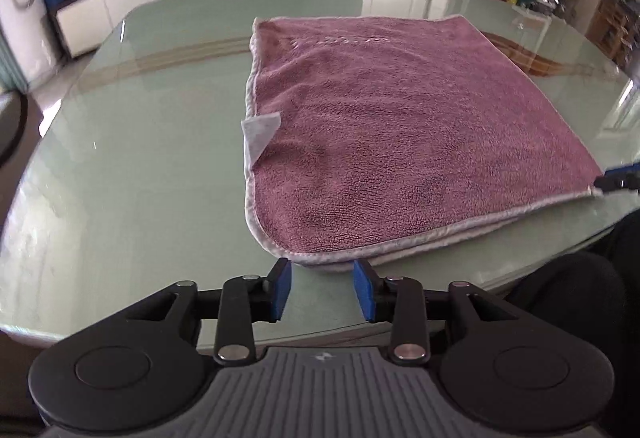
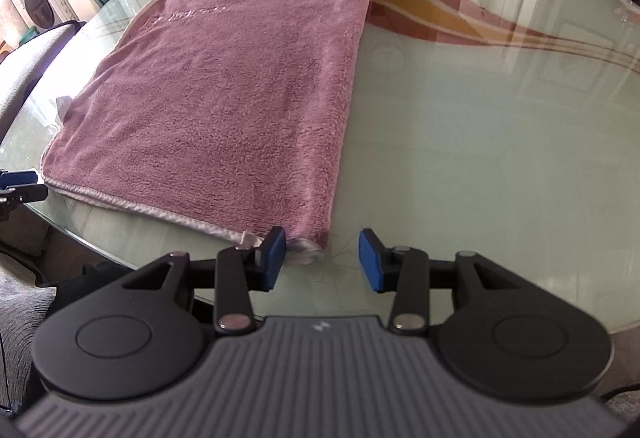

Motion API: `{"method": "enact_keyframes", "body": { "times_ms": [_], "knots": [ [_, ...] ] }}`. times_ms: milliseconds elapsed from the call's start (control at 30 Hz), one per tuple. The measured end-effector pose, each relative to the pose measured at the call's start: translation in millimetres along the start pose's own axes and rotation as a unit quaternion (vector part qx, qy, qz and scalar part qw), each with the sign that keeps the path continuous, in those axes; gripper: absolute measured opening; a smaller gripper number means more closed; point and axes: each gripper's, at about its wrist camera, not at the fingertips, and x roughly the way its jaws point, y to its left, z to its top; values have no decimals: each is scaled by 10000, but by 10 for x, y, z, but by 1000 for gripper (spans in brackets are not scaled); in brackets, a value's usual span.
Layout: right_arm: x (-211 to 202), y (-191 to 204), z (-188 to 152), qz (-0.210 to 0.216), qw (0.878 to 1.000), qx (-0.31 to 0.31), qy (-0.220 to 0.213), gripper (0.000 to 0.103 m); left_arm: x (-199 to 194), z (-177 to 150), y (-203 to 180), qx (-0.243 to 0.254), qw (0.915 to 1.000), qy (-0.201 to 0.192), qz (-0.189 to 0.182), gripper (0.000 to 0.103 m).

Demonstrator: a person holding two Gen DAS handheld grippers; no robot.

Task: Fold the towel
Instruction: 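Withdraw both open grippers from the folded towel, then grasp the folded towel's edge with the right gripper while the left gripper grasps another corner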

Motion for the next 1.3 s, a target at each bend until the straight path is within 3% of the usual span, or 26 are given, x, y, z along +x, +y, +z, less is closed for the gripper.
{"method": "enact_keyframes", "body": {
  "times_ms": [500,733,933,1133,1300],
  "knots": [
    [2,46,22,-9,9999,-74,75,38,-12,85,-29,893,9950,-180,-402,52],
    [8,48,37,8,9999,-95,114,38,113,107,-99,1742,9829,38,-594,56],
    [20,52,52,-3,9998,-131,143,39,167,188,-66,2053,9750,154,-839,58],
    [19,60,60,6,9997,-174,174,39,204,230,-39,2198,9707,188,-955,51],
    [23,73,66,-10,9996,-218,189,40,172,219,-58,2337,9682,259,-854,37]
  ]
}}
